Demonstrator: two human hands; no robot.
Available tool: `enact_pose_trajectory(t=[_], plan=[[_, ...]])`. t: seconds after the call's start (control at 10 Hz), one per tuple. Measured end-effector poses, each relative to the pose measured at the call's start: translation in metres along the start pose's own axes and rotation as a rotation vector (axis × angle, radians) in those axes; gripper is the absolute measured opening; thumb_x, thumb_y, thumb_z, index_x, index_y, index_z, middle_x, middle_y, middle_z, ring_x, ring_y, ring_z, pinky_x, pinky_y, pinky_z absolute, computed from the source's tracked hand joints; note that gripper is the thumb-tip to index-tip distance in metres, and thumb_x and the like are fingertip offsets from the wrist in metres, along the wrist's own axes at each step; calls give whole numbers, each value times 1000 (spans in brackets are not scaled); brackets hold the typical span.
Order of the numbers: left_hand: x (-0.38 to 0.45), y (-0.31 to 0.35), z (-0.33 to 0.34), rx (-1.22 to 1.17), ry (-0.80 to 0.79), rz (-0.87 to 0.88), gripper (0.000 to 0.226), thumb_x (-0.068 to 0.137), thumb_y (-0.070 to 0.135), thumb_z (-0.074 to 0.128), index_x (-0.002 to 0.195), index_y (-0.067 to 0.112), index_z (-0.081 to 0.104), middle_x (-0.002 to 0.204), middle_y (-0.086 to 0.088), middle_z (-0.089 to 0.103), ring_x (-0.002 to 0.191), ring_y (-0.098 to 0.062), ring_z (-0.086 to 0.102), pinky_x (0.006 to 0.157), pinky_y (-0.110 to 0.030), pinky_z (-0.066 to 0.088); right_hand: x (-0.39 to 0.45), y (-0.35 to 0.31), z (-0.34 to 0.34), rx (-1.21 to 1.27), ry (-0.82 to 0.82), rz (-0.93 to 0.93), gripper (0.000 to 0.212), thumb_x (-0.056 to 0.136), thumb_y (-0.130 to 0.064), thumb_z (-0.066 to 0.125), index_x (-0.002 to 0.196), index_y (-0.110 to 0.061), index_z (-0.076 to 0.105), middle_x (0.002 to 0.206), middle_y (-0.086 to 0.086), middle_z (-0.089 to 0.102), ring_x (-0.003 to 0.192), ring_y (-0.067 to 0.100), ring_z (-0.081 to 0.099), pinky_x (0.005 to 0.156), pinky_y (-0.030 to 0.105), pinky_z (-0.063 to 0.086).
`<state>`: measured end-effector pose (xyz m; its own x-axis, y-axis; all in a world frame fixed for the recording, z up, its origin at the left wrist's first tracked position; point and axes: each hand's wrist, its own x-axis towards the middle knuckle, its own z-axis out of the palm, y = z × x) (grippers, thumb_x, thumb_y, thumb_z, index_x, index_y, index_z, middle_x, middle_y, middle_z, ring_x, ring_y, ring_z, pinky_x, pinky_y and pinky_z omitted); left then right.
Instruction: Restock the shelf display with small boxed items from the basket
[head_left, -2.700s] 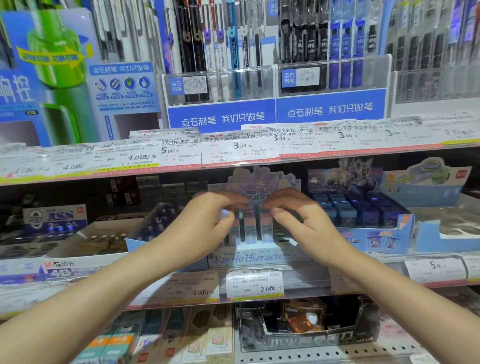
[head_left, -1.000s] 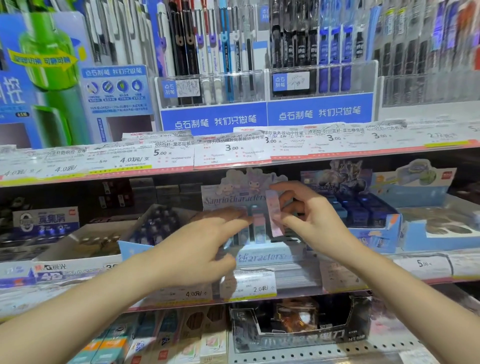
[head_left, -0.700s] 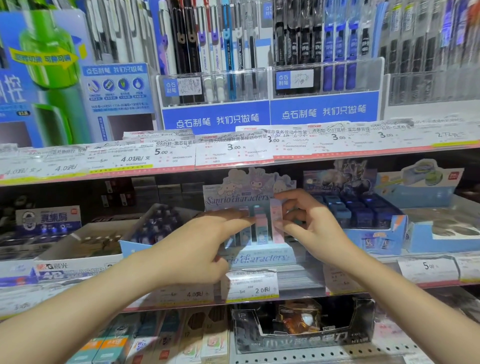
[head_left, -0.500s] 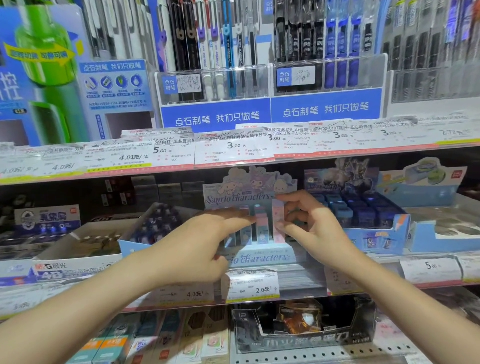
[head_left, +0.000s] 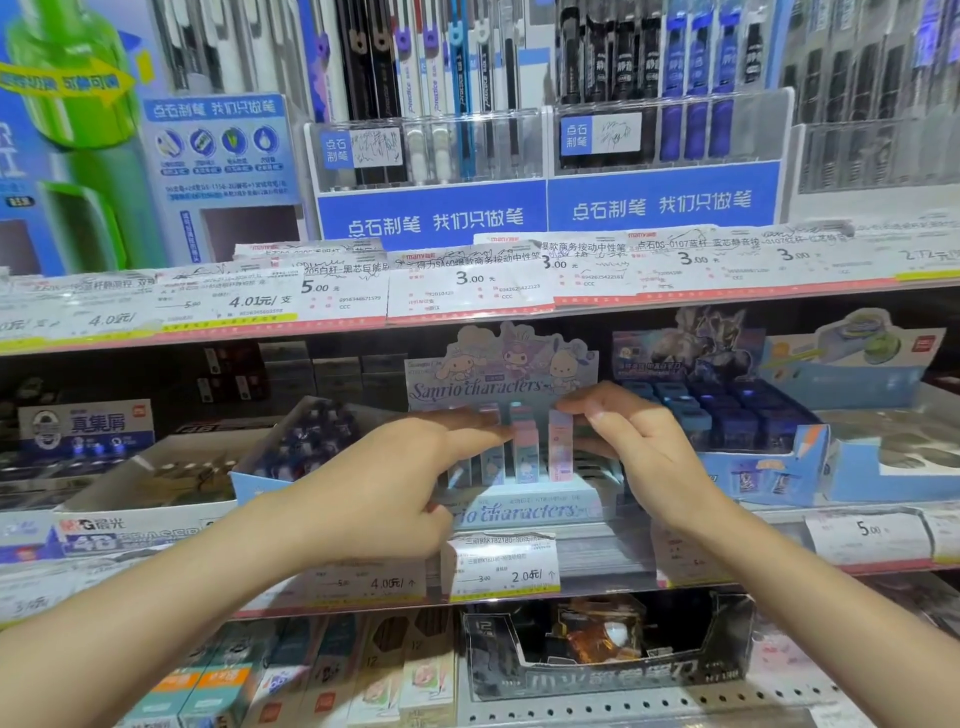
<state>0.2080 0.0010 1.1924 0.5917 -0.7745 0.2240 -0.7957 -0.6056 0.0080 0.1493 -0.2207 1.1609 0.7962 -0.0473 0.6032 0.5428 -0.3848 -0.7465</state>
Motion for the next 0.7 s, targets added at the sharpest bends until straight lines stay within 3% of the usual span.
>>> enact_pose_trajectory(t=[0.1, 0.2, 0.3, 0.4, 0.5, 0.6, 0.7], plan=[[18, -19, 8, -21, -88, -27, 41, 84, 40, 48, 109, 72, 43, 141, 10, 46, 133, -17, 41, 109, -33, 33, 1, 0, 0, -11, 9, 11, 30, 76, -45, 42, 83, -34, 68, 95, -4, 69, 100, 16, 62, 95, 50, 47], [17, -28, 18, -40, 5, 21, 29, 83, 33, 53, 99, 57, 57, 125, 10, 57, 117, -16, 54, 96, -29, 42, -1, -1, 3, -101, 9, -62, 44, 79, -43, 39, 84, -9, 66, 89, 13, 67, 91, 26, 61, 87, 51, 47], [-11, 13, -10, -62, 36, 53, 67, 70, 18, 47, 133, 38, 45, 127, 7, 60, 109, -13, 58, 97, -29, 47, -1, 1, 3, -89, 6, -80, 44, 80, -43, 39, 84, -8, 66, 89, 15, 67, 91, 26, 61, 87, 49, 47], [-23, 18, -17, -40, 60, 112, 76, 68, 16, 45, 141, 33, 36, 123, -2, 65, 104, -15, 62, 90, -33, 51, 2, 2, 0, -40, -13, -26, 34, 82, -39, 44, 79, -14, 67, 89, 12, 68, 92, 24, 62, 88, 46, 49], [-11, 19, -18, -138, 61, 73, 61, 77, 21, 47, 137, 33, 43, 126, 8, 63, 96, -9, 65, 88, -23, 51, 4, -2, -1, -88, -35, -13, 23, 82, -28, 43, 81, -30, 66, 87, -9, 69, 89, 3, 62, 82, 21, 48], [-6, 18, -18, -169, 190, 77, 45, 85, 28, 50, 130, 26, 52, 129, 19, 54, 117, 2, 49, 96, -2, 32, 1, -5, 3, -103, -72, -55, 22, 84, -19, 47, 95, -33, 59, 100, -6, 67, 94, 5, 61, 81, 15, 47], [-4, 18, -13, -182, 292, 90, 46, 84, 43, 44, 120, 20, 61, 117, 8, 66, 107, -7, 59, 94, -28, 47, -5, -12, 5, -209, -29, -128, 16, 84, -27, 50, 92, -40, 53, 96, -12, 64, 92, -1, 60, 80, 10, 45]])
